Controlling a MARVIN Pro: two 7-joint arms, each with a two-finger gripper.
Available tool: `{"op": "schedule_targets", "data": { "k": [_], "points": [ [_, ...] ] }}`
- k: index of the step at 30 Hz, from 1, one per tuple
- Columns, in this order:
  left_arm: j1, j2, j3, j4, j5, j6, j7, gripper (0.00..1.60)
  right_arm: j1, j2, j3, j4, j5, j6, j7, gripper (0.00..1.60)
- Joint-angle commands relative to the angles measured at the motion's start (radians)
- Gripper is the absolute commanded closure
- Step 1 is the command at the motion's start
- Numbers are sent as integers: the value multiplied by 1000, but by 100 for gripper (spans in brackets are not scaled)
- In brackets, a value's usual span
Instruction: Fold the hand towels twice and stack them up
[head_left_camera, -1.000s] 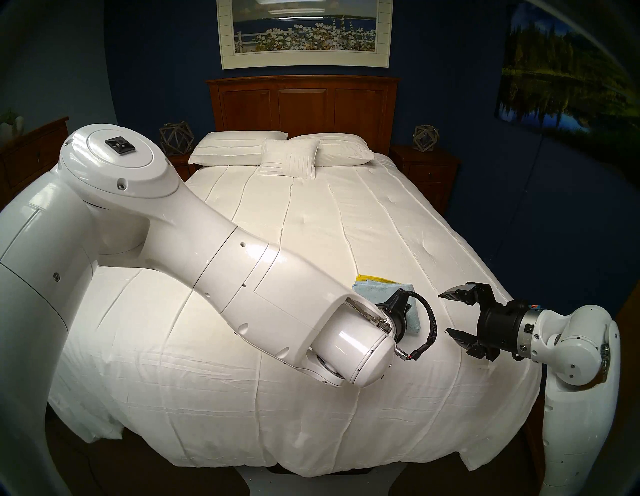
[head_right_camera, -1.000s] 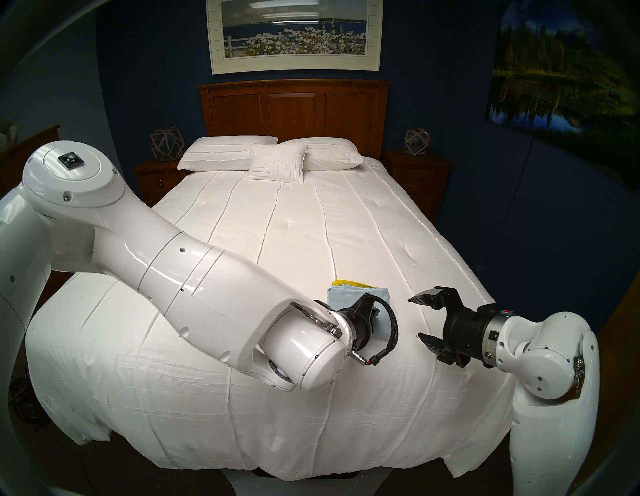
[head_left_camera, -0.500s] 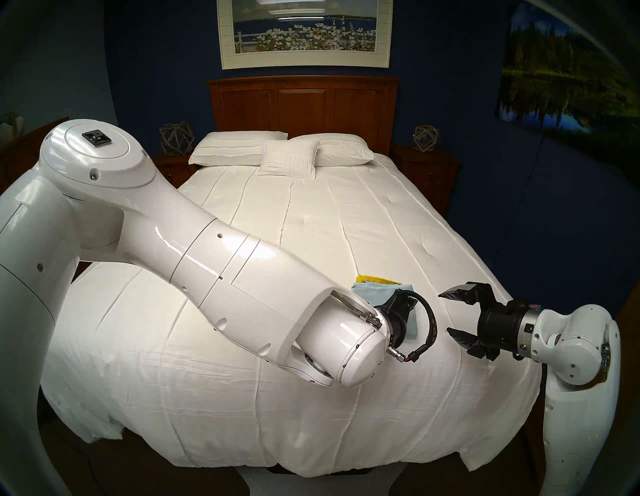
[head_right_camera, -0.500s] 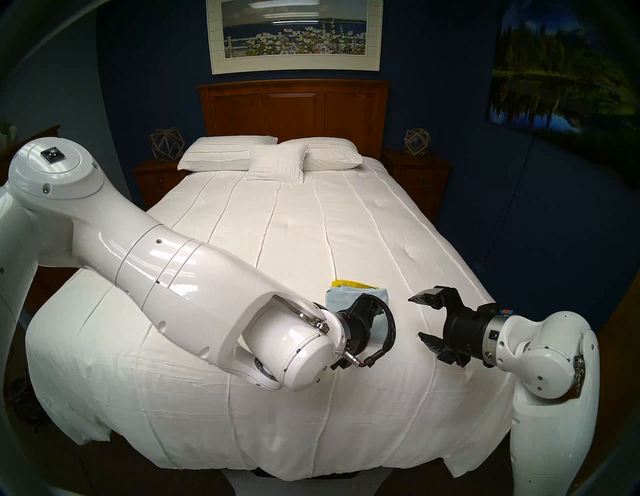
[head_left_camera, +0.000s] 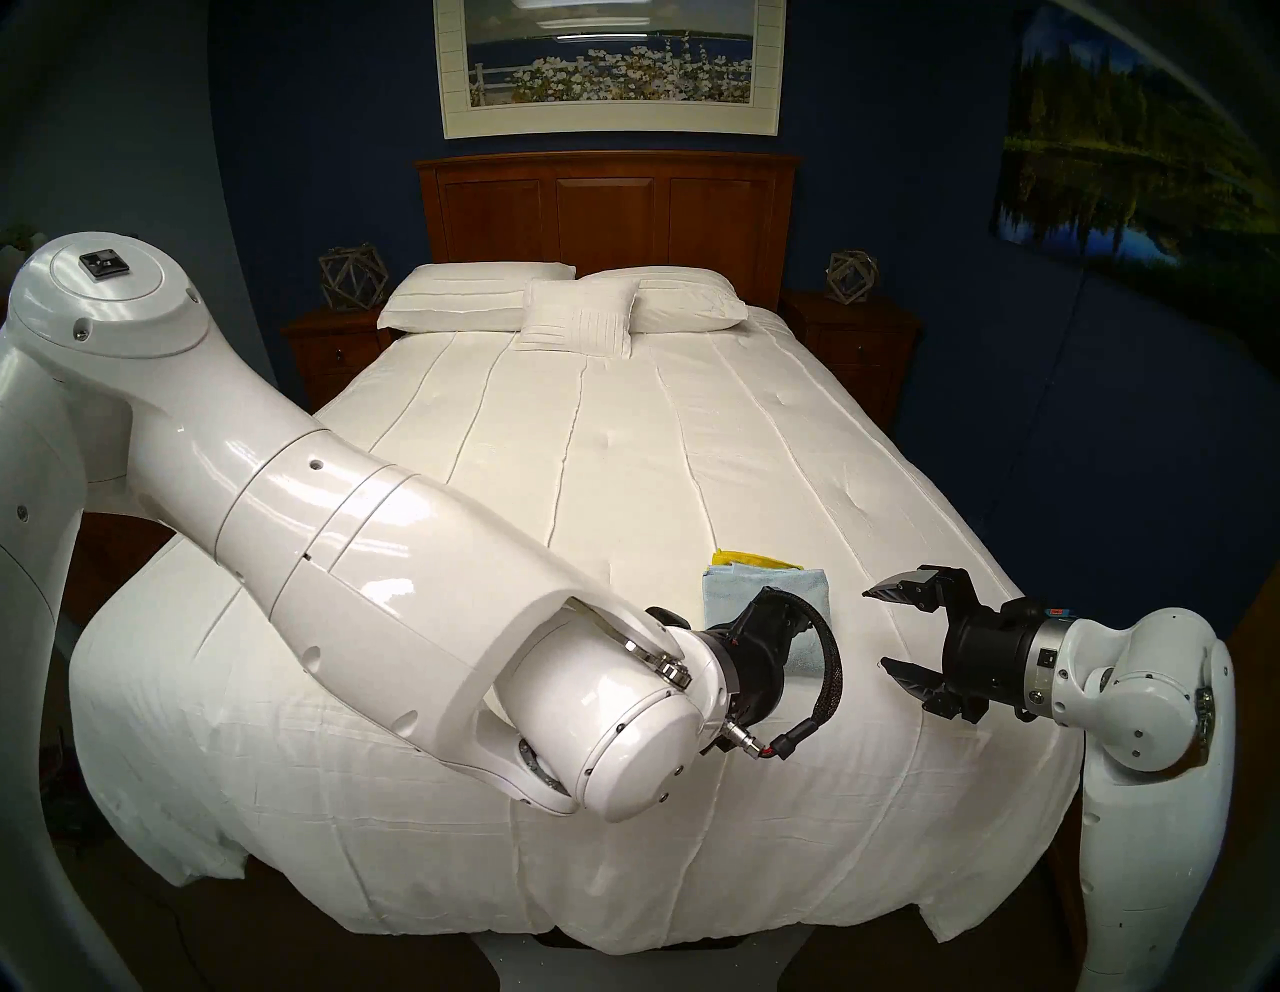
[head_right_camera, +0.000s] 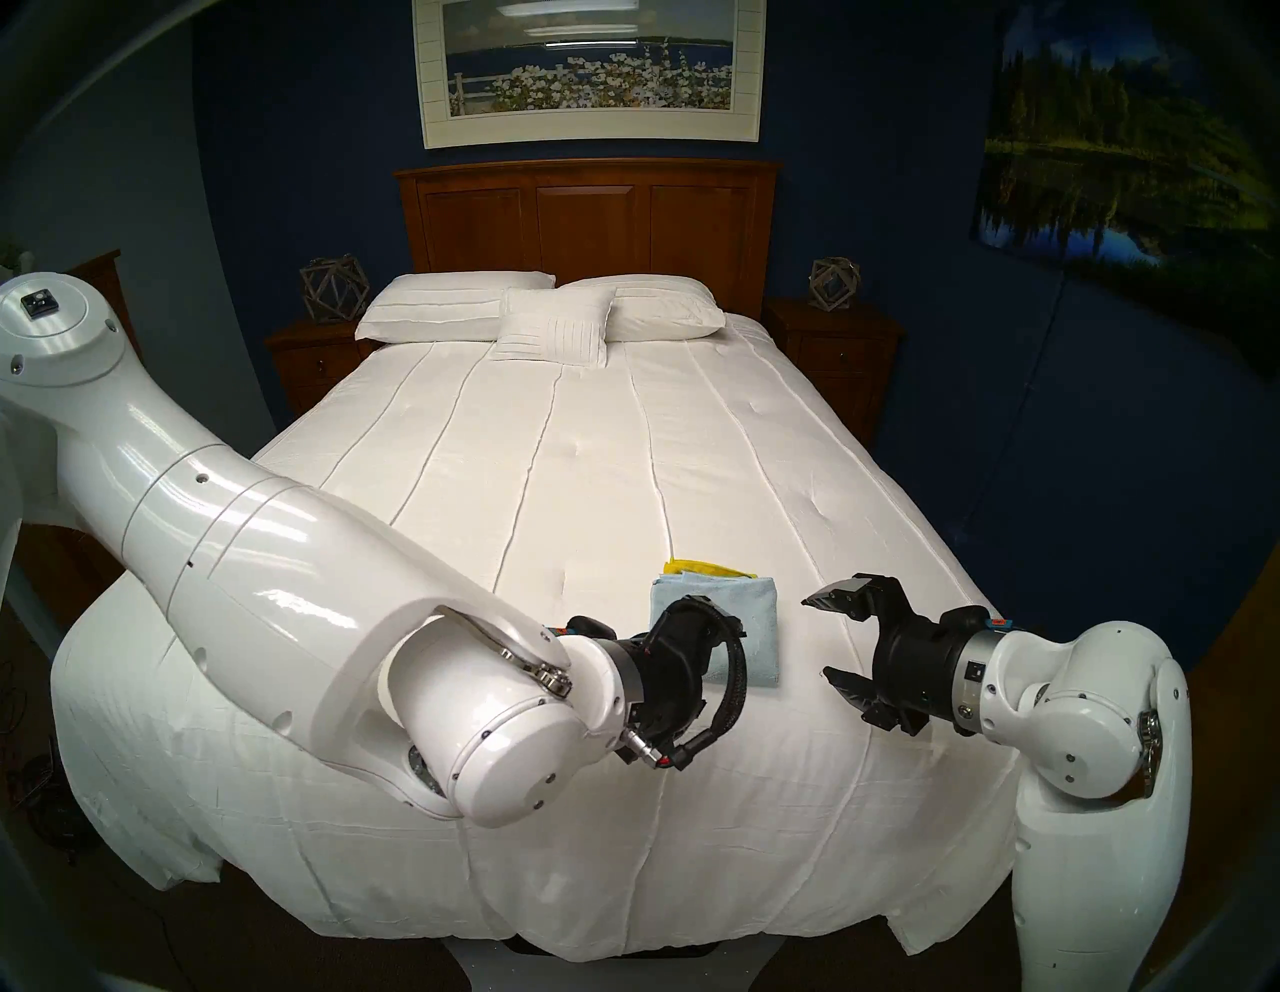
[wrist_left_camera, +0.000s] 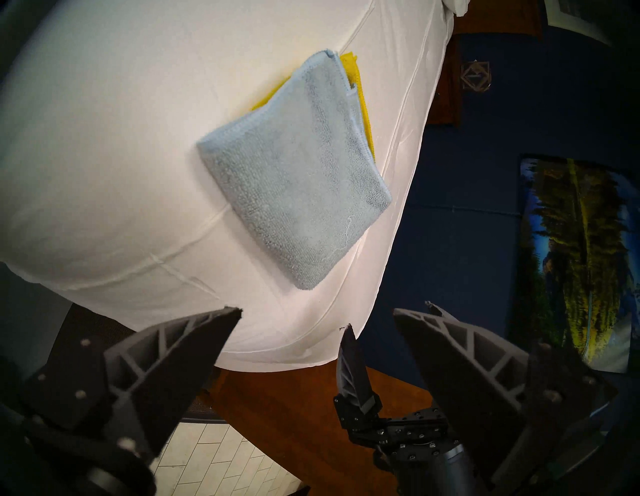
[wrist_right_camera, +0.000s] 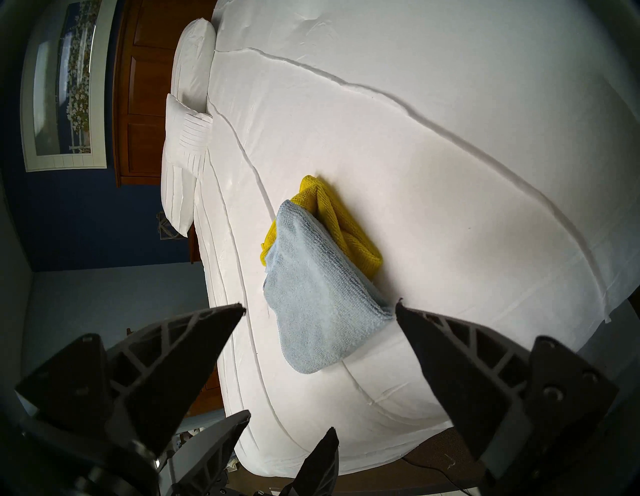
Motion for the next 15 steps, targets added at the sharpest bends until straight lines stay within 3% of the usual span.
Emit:
{"op": "schedule_targets", "data": {
  "k": [1,6,15],
  "points": [
    [-56,116,40,-92,34,-51,-72,0,10,2,-28,-47,5,-17,-19,0],
    [-82,150,57,-129,40,-72,-93,0,1,14,-48,-71,21,-21,-44,0],
    [-71,150,95,-122,74,-97,-126,0,-10,42,-84,-96,89,-54,-91,0]
  ]
}}
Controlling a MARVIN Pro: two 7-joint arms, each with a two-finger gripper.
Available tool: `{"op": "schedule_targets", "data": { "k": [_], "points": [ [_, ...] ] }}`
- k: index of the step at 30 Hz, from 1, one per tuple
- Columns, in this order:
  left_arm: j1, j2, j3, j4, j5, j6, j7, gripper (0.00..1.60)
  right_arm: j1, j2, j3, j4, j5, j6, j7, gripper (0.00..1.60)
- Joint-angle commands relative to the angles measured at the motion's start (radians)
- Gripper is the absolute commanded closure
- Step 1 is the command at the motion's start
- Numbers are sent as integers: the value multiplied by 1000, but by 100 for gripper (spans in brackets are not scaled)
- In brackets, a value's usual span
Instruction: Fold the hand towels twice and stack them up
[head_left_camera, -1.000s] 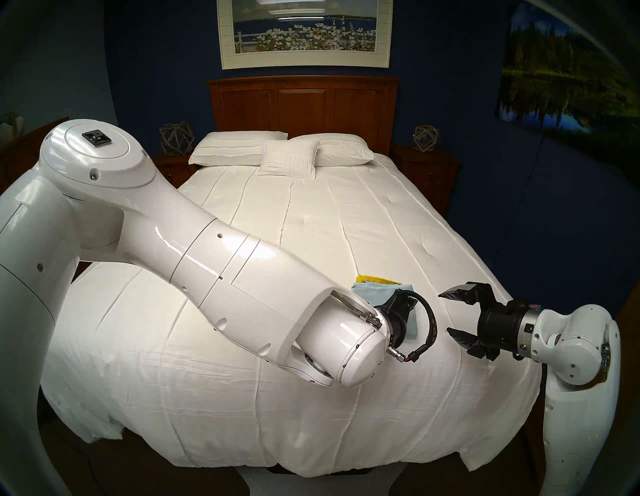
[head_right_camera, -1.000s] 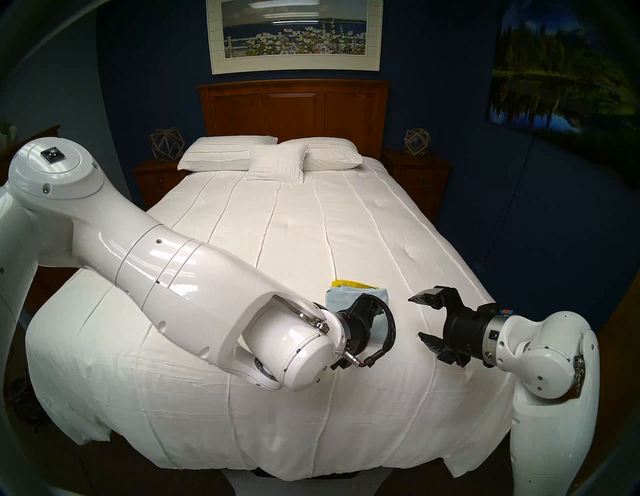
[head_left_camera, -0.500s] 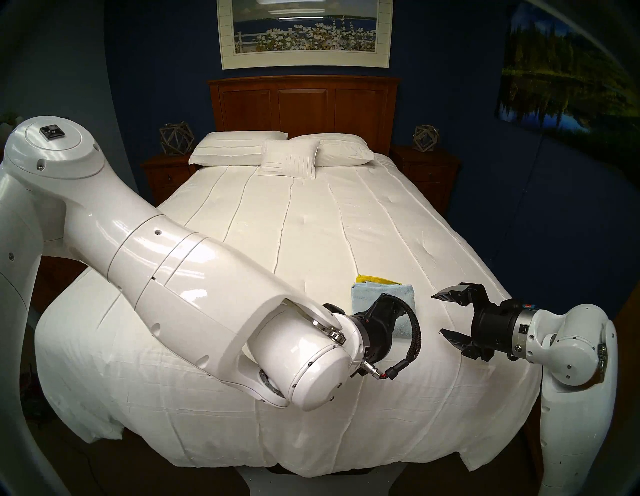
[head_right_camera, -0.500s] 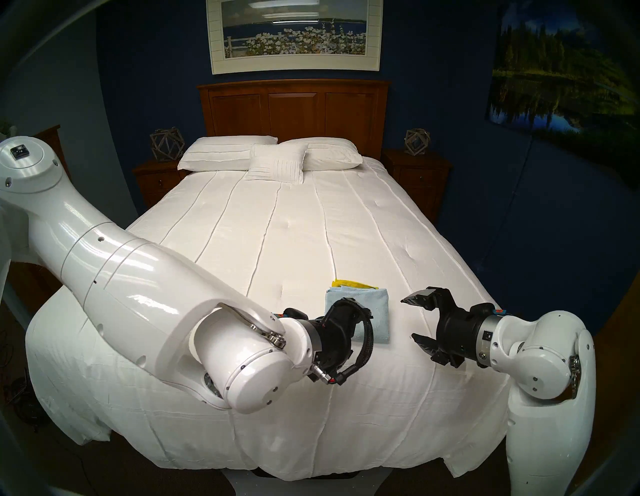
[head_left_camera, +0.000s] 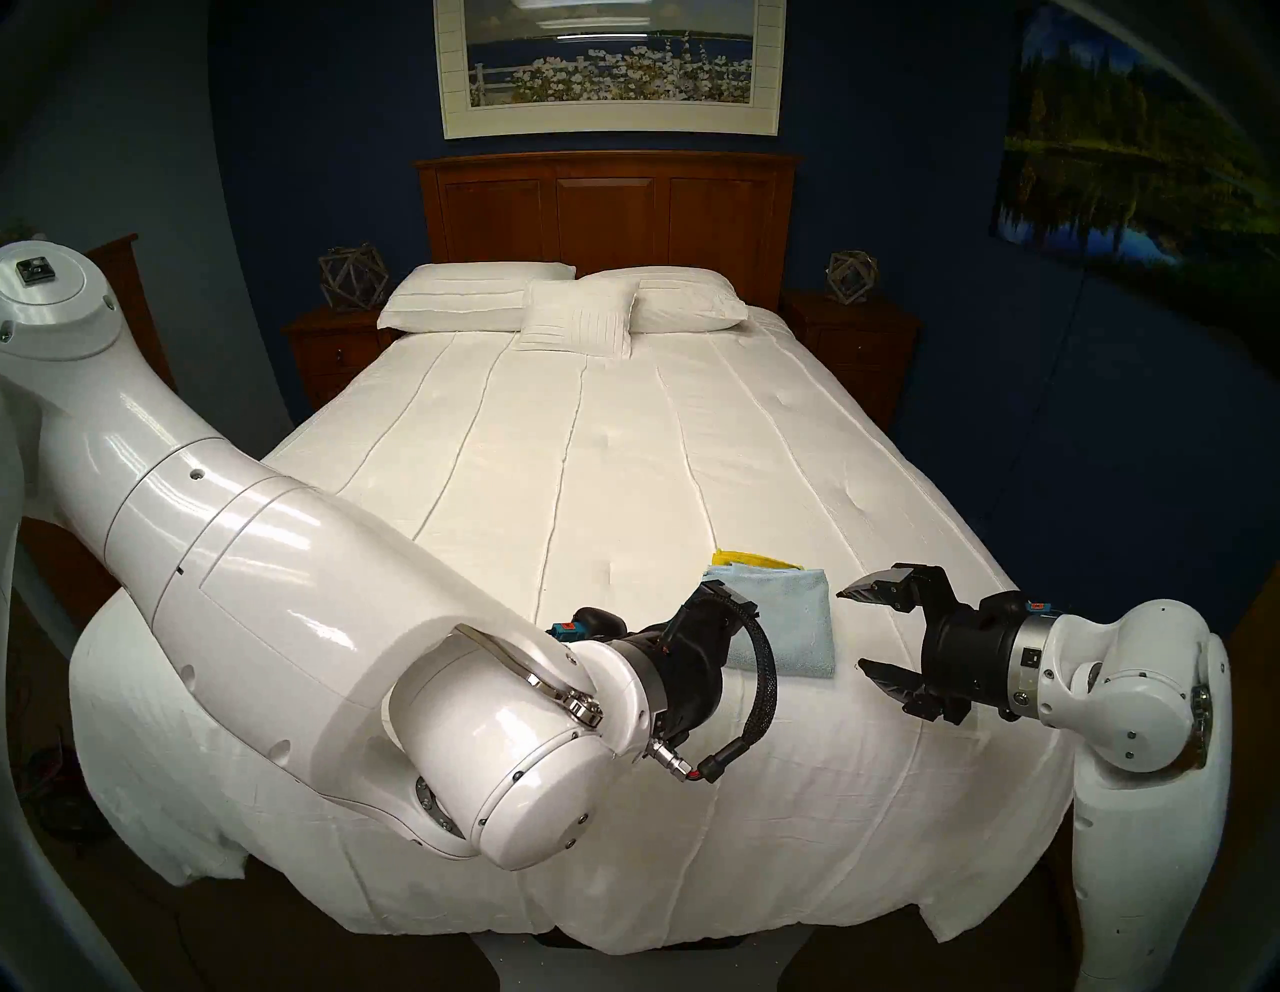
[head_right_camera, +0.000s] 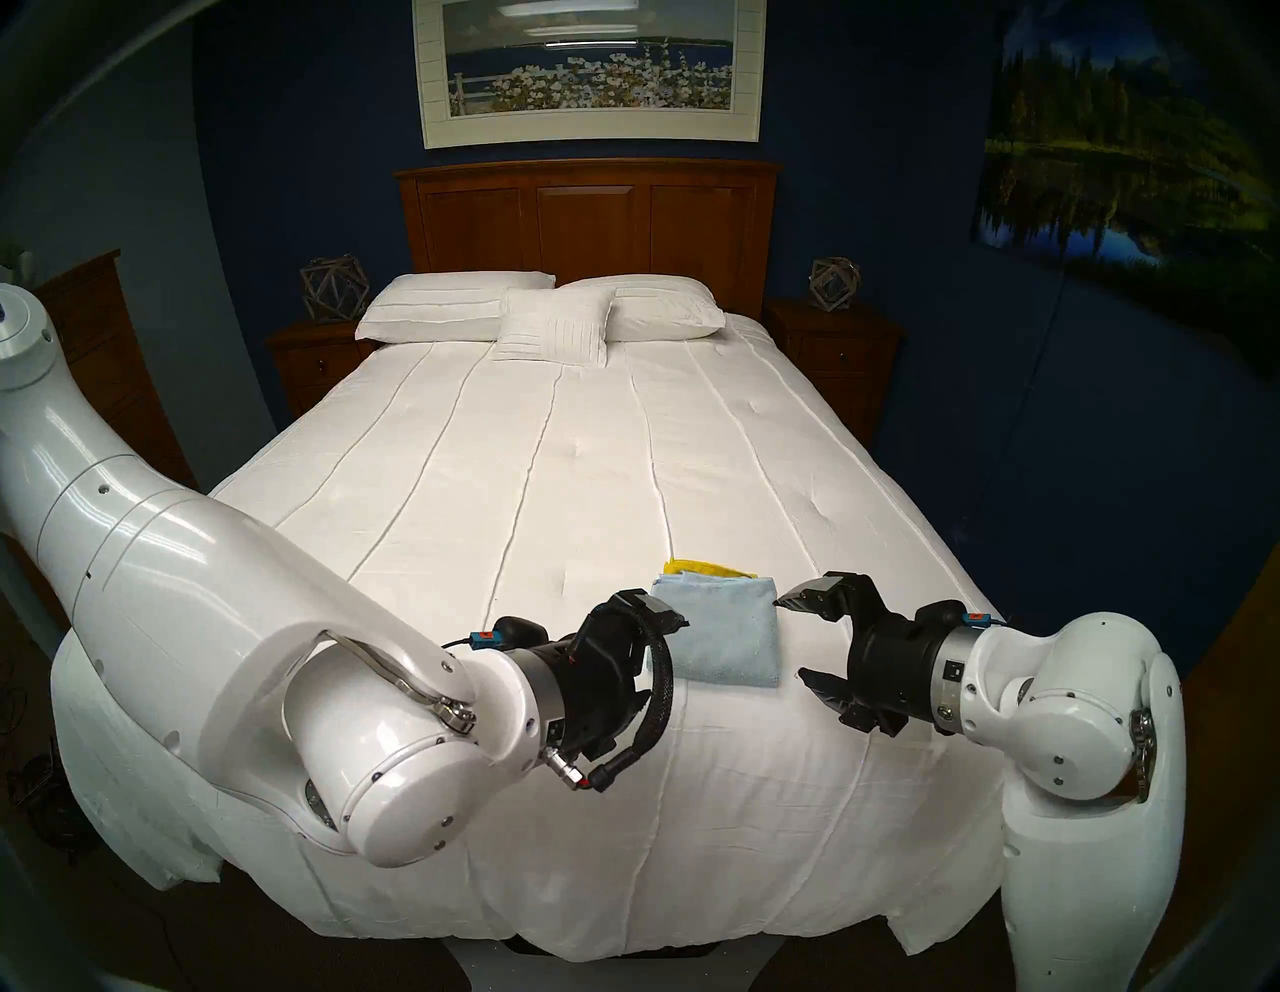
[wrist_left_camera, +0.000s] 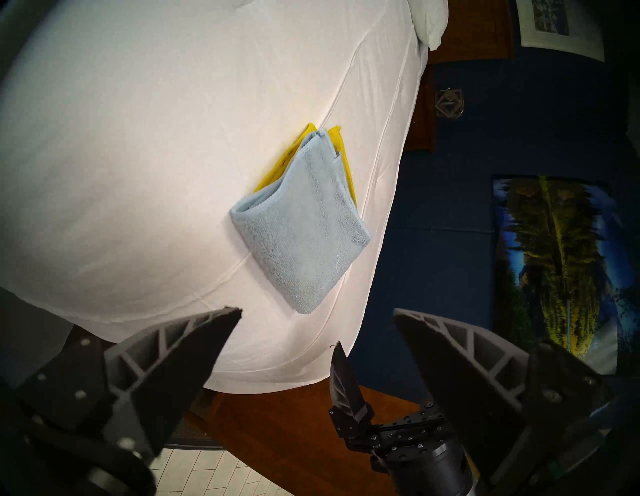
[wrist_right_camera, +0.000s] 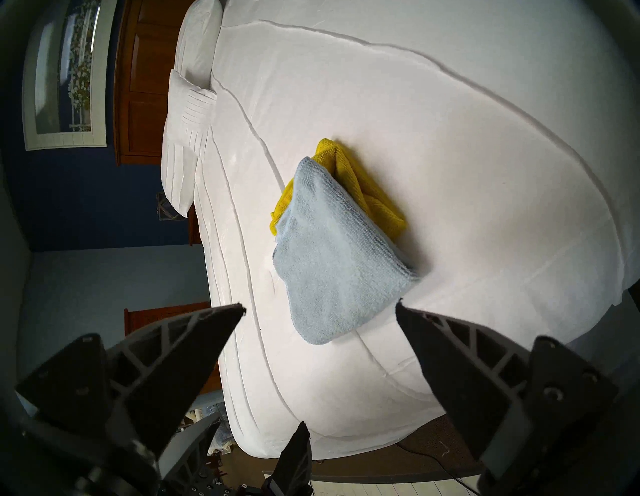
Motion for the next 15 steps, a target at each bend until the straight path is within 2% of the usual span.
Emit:
{"op": "schedule_targets", "data": {
  "k": [1,4,7,9,15],
  "points": [
    [-16,31,20,1,36,-8,-39,0,-15,19,-30,-44,53,-18,-49,0],
    [-35,35,52,6,50,13,-17,0,-23,23,-46,-53,56,-30,-55,0],
    [-44,32,70,10,54,-5,-12,0,-21,33,-67,-54,37,-45,-69,0],
    [-45,50,74,11,47,-6,-15,0,-21,36,-75,-56,25,-46,-65,0],
    [-65,50,84,0,59,-11,-18,0,-21,47,-80,-86,-6,-57,-68,0]
  ]
}}
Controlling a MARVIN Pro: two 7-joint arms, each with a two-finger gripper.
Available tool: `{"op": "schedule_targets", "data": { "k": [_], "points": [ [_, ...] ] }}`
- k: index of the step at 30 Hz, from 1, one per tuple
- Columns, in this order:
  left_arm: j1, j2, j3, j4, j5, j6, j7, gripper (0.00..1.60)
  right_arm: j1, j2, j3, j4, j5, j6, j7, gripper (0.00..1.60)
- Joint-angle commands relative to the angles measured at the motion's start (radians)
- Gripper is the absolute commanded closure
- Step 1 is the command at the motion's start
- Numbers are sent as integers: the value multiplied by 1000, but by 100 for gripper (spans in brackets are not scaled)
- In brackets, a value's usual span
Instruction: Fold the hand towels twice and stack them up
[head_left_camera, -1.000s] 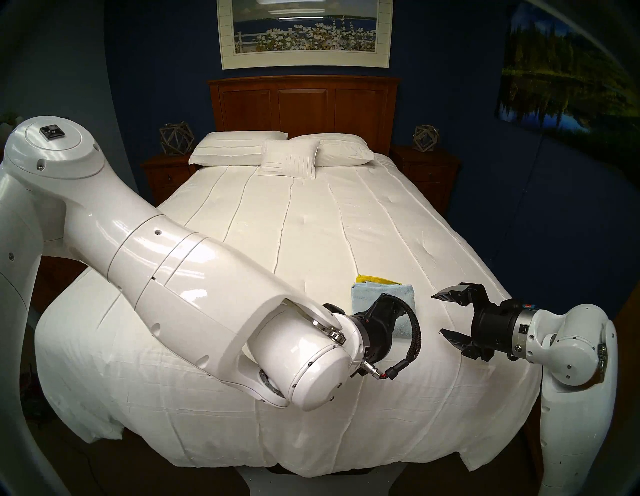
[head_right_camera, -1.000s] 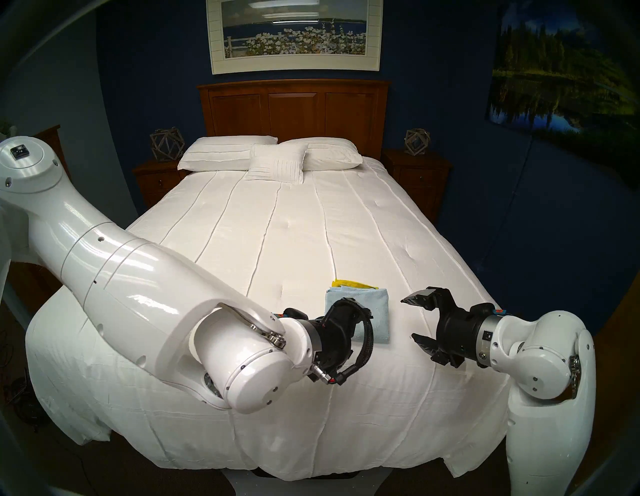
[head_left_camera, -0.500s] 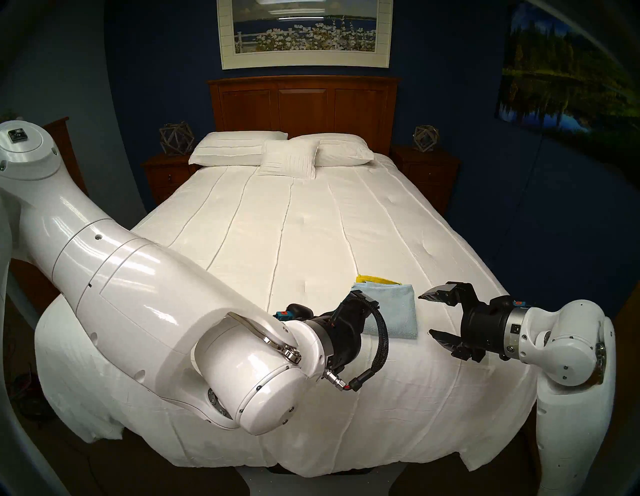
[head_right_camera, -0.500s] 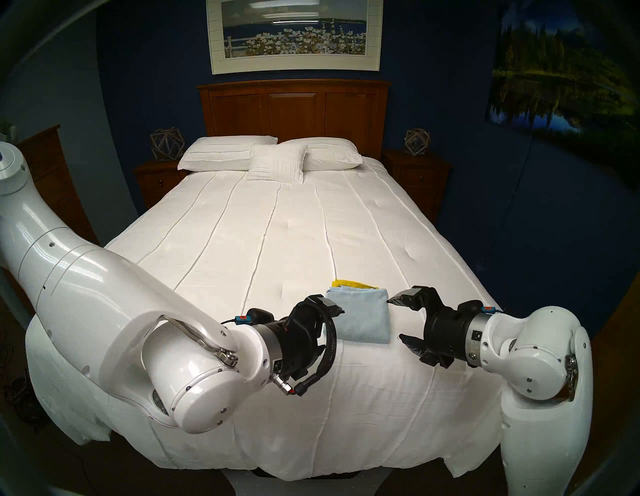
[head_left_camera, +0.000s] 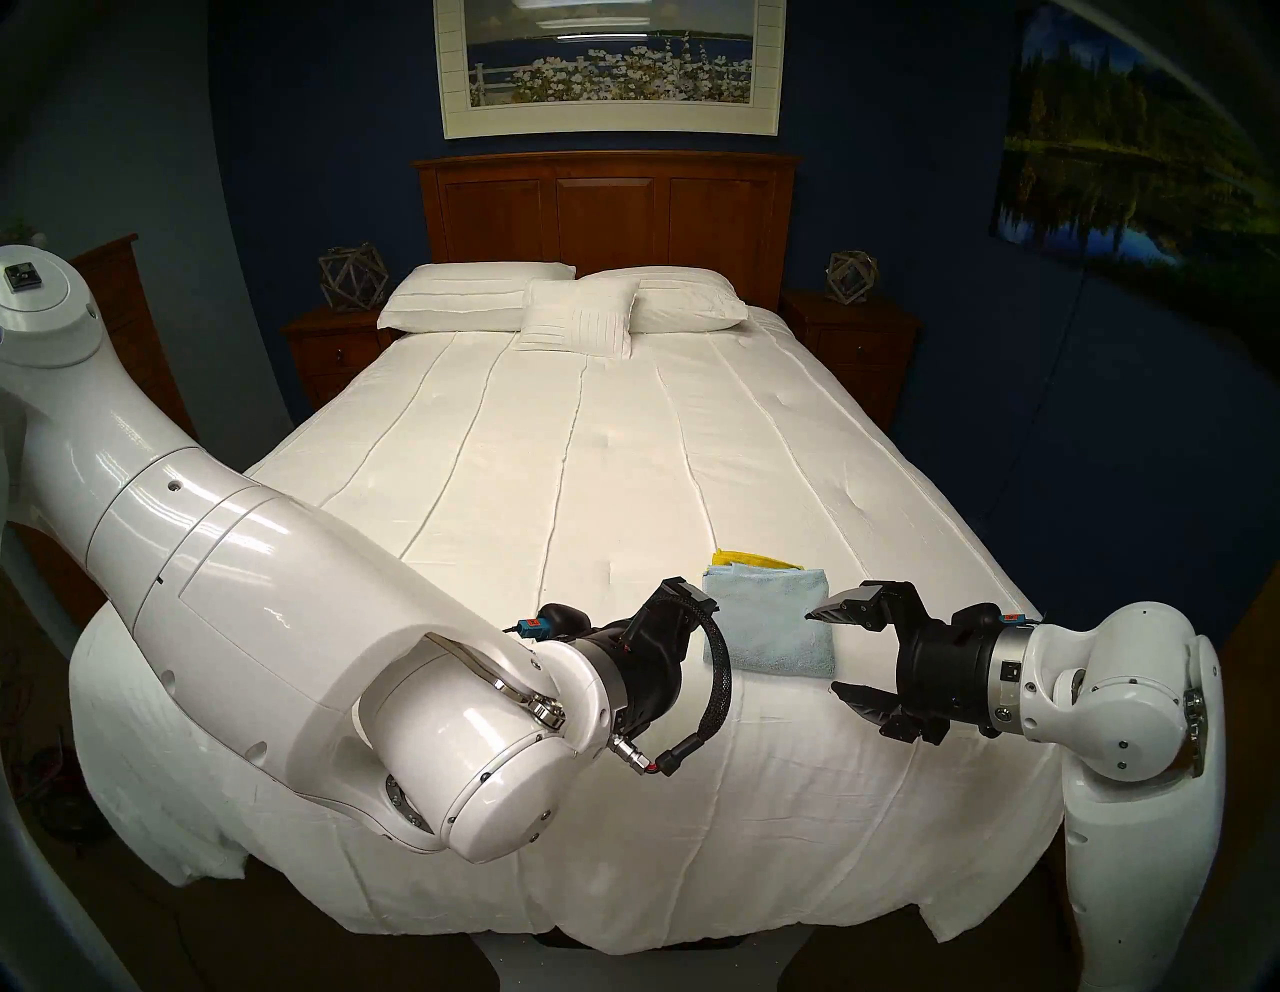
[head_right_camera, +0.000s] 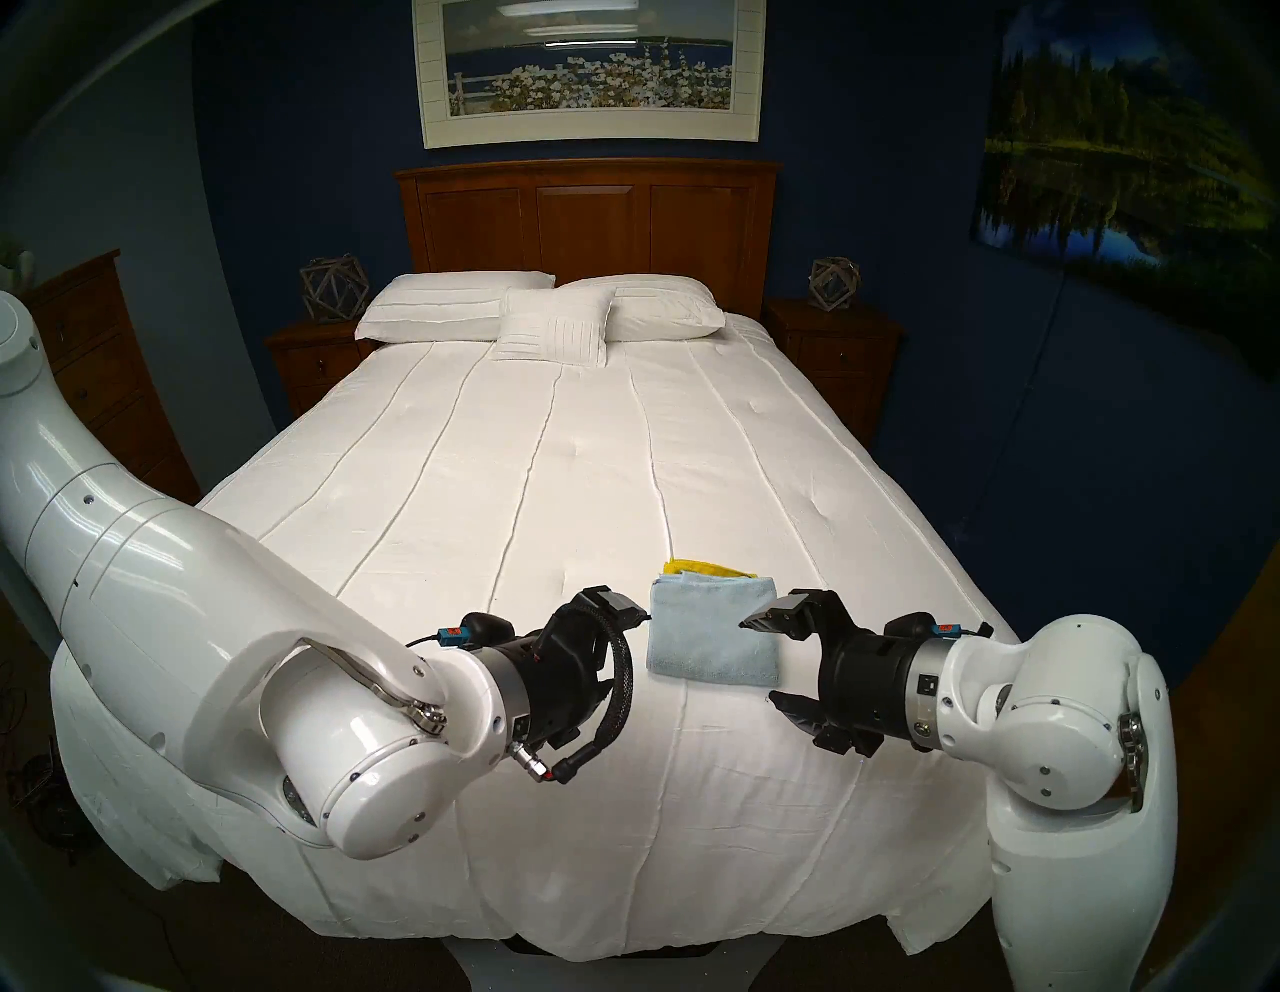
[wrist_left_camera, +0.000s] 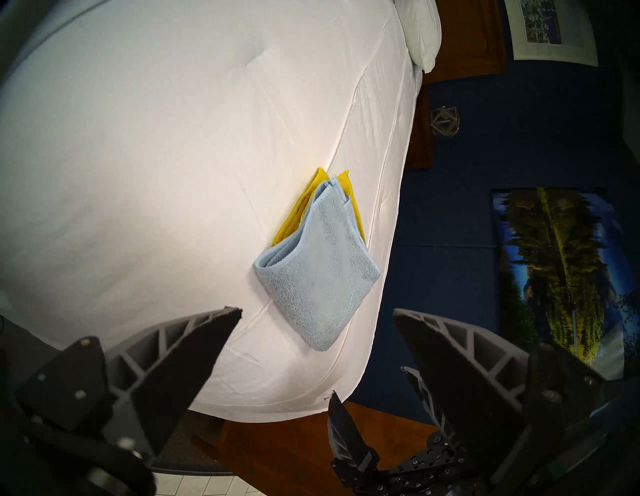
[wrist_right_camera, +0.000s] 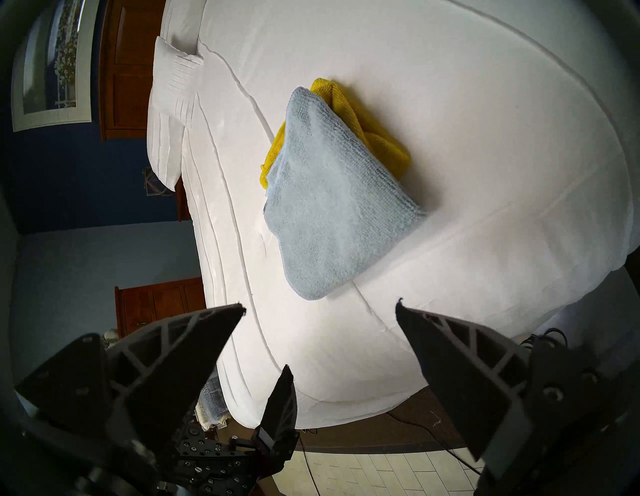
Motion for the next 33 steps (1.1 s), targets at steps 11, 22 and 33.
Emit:
{"op": "schedule_targets", "data": {
  "k": [11,22,33],
  "points": [
    [-20,16,-21,-11,2,-12,-6,0,4,20,-14,-49,-35,-24,-25,0],
    [-18,18,-23,-12,4,-14,-4,0,4,25,-16,-49,-33,-29,-26,0],
    [-17,19,-24,-12,6,-15,-2,0,4,29,-16,-49,-31,-32,-25,0]
  ]
}}
